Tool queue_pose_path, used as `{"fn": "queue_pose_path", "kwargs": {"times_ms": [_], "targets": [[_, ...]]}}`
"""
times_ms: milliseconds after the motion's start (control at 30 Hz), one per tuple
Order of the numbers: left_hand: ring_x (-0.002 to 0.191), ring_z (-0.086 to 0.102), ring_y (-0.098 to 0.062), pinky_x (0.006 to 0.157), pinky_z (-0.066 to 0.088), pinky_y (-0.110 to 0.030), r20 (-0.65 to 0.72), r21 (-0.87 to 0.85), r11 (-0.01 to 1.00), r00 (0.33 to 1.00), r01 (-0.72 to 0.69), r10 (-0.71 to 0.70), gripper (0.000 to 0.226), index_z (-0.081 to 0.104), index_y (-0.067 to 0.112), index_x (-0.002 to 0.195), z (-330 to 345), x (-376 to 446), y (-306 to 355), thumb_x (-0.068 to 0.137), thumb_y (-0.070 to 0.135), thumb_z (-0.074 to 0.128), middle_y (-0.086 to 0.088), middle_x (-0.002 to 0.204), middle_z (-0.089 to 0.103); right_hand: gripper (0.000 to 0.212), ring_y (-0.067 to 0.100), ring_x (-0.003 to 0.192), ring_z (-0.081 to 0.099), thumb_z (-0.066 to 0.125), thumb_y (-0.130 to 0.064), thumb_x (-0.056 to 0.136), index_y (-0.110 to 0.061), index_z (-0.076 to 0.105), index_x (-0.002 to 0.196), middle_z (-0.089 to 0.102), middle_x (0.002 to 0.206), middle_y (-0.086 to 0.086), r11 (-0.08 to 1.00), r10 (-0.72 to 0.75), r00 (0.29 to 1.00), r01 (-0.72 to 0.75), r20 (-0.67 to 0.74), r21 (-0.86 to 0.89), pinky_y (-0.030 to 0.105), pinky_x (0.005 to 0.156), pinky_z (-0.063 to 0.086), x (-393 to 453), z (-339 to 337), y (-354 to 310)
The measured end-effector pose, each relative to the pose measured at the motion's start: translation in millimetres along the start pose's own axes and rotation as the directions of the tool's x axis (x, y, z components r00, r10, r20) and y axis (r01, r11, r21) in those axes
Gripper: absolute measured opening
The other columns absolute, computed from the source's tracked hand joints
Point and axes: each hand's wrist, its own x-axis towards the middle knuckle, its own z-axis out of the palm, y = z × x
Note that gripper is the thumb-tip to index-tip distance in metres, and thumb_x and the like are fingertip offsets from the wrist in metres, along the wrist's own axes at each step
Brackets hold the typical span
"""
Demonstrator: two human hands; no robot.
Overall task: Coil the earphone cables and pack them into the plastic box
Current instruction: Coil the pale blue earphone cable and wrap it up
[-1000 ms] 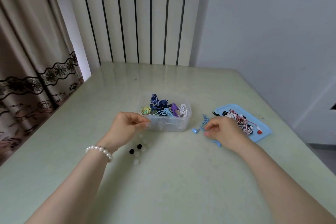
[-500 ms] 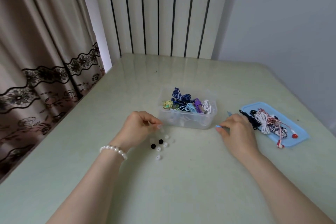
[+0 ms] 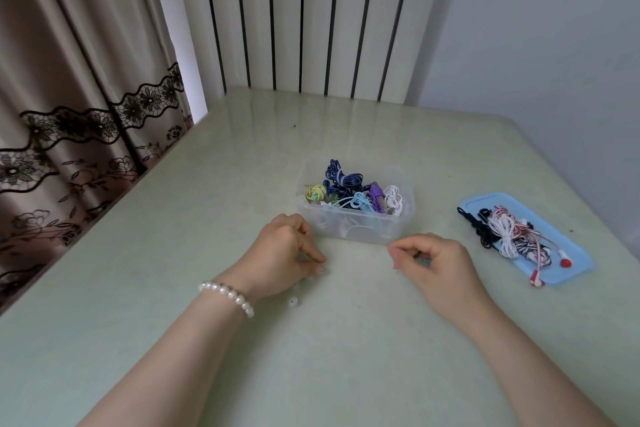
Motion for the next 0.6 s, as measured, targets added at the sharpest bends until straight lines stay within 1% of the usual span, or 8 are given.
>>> {"fn": "queue_pose_path", "kwargs": {"times_ms": [67,133,200,233,300,400,467,600], "targets": [[0.090,0.040,-0.010,0.073,0.032,-0.007,0.008,0.034,0.999,1.000,-0.022,0.021,0.012,0.077,0.022,0.081,1,-1,1,0.071,0.017,0.077,0.019,0.080,0.042,0.027,0.017,0.067,0.058,0.065,-0.012,0.082,-0.037,0.066,0.072,0.066,0.067,-0.004,1.000,-0.006,1.000,0.006,0.019,0.027,0.030,0.069,0.046,-2,1,-2],[0.085,0.047,-0.012,0.066,0.037,-0.008,-0.013,-0.024,1.000,1.000,-0.004,0.004,0.008,0.075,0.021,0.077,1,-3,4,0.074,0.014,0.075,0.015,0.082,0.045,0.023,0.011,0.059,0.057,0.063,-0.009,0.083,-0.032,0.066,0.081,0.066,0.061,-0.005,0.992,0.000,0.999,-0.005,0.042,0.126,0.023,0.062,0.045,-2,3,-7],[0.064,0.056,-0.011,0.048,0.041,-0.012,-0.063,-0.242,0.968,0.994,0.072,-0.090,0.013,0.070,0.022,0.069,0,-6,13,0.077,0.012,0.072,0.009,0.078,0.054,0.015,0.002,0.048,0.051,0.061,-0.003,0.084,-0.018,0.064,0.081,0.063,0.056,-0.002,0.965,0.019,0.999,-0.028,0.034,0.262,0.011,0.053,0.038,-2,3,-13],[0.052,0.056,-0.011,0.040,0.040,-0.015,-0.089,-0.389,0.913,0.981,0.124,-0.171,0.015,0.067,0.021,0.067,0,-7,19,0.078,0.011,0.071,0.009,0.070,0.058,0.012,0.004,0.044,0.047,0.060,-0.002,0.084,-0.012,0.063,0.078,0.063,0.054,-0.001,0.944,0.045,0.999,-0.048,0.018,0.325,0.010,0.049,0.036,-1,2,-15],[0.043,0.055,-0.007,0.036,0.039,-0.015,-0.078,-0.645,0.738,0.944,0.197,-0.320,0.013,0.066,0.014,0.069,3,-9,35,0.078,0.005,0.069,0.008,0.055,0.061,0.013,0.015,0.047,0.045,0.060,-0.005,0.084,-0.009,0.062,0.072,0.063,0.051,0.001,0.913,0.099,0.995,-0.084,-0.017,0.399,0.011,0.046,0.035,-1,1,-16],[0.050,0.062,-0.009,0.049,0.049,-0.018,0.044,-0.899,0.388,0.926,0.201,-0.376,0.010,0.065,0.002,0.075,14,-10,53,0.076,-0.008,0.065,-0.005,0.059,0.067,0.014,0.014,0.049,0.052,0.060,-0.005,0.084,-0.008,0.063,0.070,0.062,0.050,0.002,0.863,0.144,0.989,-0.105,-0.042,0.494,0.013,0.051,0.043,-1,1,-19],[0.053,0.064,-0.012,0.053,0.053,-0.018,0.139,-0.952,0.202,0.911,0.232,-0.389,0.011,0.066,-0.001,0.077,21,-11,60,0.076,-0.011,0.061,-0.010,0.062,0.068,0.010,0.009,0.049,0.057,0.060,-0.004,0.082,-0.007,0.063,0.073,0.064,0.051,0.002,0.829,0.157,0.987,-0.118,-0.024,0.547,0.015,0.054,0.047,-2,3,-21],[0.062,0.069,-0.014,0.059,0.055,-0.018,0.278,-0.954,0.007,0.896,0.299,-0.347,0.012,0.067,-0.006,0.080,27,-14,66,0.079,-0.011,0.056,-0.014,0.071,0.071,0.010,0.013,0.059,0.063,0.063,0.000,0.079,-0.010,0.066,0.080,0.070,0.063,0.005,0.808,0.137,0.990,-0.128,0.029,0.575,0.020,0.062,0.051,-5,11,-23]]}}
